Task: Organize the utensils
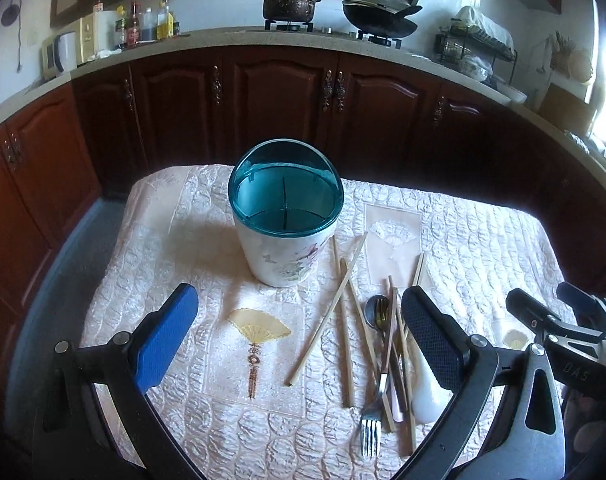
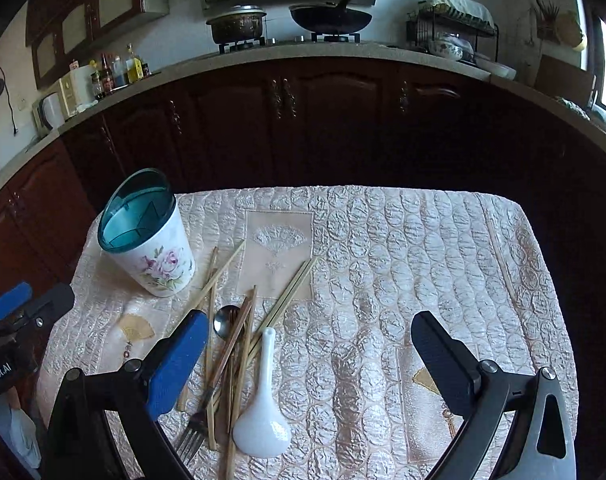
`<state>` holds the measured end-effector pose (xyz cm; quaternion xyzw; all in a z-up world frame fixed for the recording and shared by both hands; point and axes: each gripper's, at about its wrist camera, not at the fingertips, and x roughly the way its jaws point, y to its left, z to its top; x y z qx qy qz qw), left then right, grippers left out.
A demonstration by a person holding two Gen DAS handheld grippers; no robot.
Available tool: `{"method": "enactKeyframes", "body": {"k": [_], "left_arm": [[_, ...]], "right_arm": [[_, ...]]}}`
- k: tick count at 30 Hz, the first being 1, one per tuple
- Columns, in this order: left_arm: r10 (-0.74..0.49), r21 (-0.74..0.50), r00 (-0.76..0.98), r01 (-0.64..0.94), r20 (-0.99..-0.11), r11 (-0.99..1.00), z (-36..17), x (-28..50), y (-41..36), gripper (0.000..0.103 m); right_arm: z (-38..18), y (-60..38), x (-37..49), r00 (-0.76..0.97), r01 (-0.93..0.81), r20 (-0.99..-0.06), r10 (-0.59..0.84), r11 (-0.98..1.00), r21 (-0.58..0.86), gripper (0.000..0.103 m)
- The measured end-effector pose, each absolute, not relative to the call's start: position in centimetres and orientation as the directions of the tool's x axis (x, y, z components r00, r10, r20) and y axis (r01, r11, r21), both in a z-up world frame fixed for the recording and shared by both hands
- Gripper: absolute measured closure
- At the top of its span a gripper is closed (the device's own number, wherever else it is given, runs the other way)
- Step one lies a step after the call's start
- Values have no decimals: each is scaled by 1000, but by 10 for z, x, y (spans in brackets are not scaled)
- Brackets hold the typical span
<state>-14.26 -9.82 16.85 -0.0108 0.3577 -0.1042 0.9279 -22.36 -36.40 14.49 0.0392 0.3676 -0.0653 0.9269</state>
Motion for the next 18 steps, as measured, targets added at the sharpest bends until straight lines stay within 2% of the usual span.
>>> {"method": "enactKeyframes", "body": {"k": [18], "left_arm": [[-191,-70,729,193,-657,979,169,-146,-105,1]], "right_arm": [[135,-359,-215,722,138,-685,-96,990,7,2]]}}
